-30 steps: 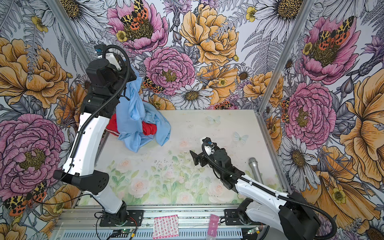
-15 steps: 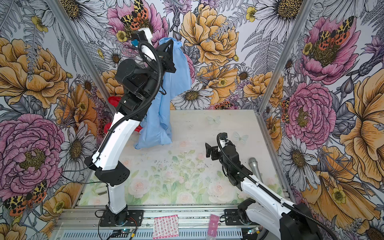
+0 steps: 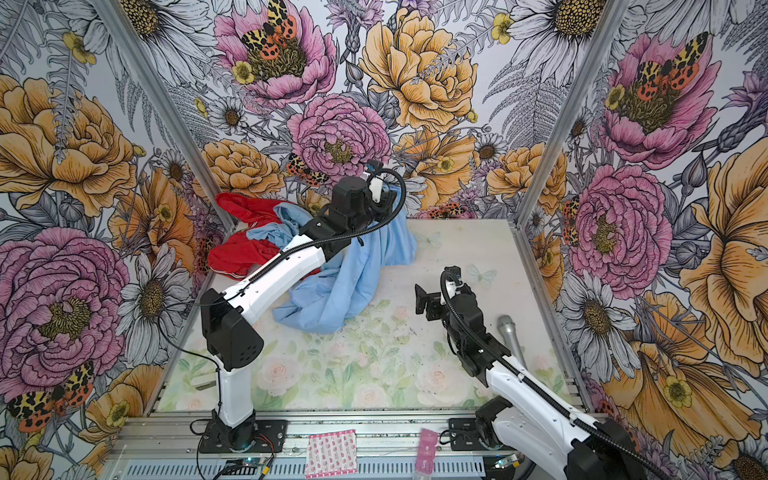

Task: Pick out a specific cloth from the pile
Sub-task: 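Lay the shirt down toward the table center and release with the left gripper, then grasp the spread light blue shirt with the right gripper while the left arm withdraws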

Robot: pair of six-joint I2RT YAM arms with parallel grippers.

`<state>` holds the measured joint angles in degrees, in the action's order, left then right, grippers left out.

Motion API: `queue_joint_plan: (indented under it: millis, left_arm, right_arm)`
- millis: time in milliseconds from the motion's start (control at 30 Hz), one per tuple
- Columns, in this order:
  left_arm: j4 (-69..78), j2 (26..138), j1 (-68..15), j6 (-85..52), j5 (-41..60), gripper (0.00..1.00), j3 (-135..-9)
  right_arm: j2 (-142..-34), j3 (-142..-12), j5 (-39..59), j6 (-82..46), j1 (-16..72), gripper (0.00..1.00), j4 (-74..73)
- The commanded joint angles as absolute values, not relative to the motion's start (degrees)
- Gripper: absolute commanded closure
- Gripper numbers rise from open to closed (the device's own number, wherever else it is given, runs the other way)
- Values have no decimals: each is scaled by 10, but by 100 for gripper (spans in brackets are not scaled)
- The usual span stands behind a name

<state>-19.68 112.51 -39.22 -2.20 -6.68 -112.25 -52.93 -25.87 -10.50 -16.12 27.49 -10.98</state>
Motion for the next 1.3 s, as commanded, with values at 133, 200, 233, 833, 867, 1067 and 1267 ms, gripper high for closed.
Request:
queue_joint_plan:
  millis: [133,200,233,833,867,1067,1267]
  left_arm:
    - [-283,938,-384,13,-54,1,-956]
    - [-285,877,-372,1,-68,1,-894]
    - [-287,840,-366,-11,-83,1,-856]
    - [-318,437,-82,-17,77,1,-443]
    - [-314,428,-81,-17,74,1,-437]
    - [-321,424,-111,-11,58,1,-427]
    - [-325,431,-119,-9,48,1,-427]
  right_arm:
    - [-565,-271,-72,-171,272,0,-112]
    - [-580,-276,-56,-169,272,1,-112]
    - [-591,-280,-50,-171,273,1,-109]
    - [-940,-454,115,-156,420,1,-149]
    - [-950,-461,113,-152,426,0,-148]
    - [-1020,-534,48,-127,470,0,-91]
    - [-1069,-579,-14,-109,498,0,-48]
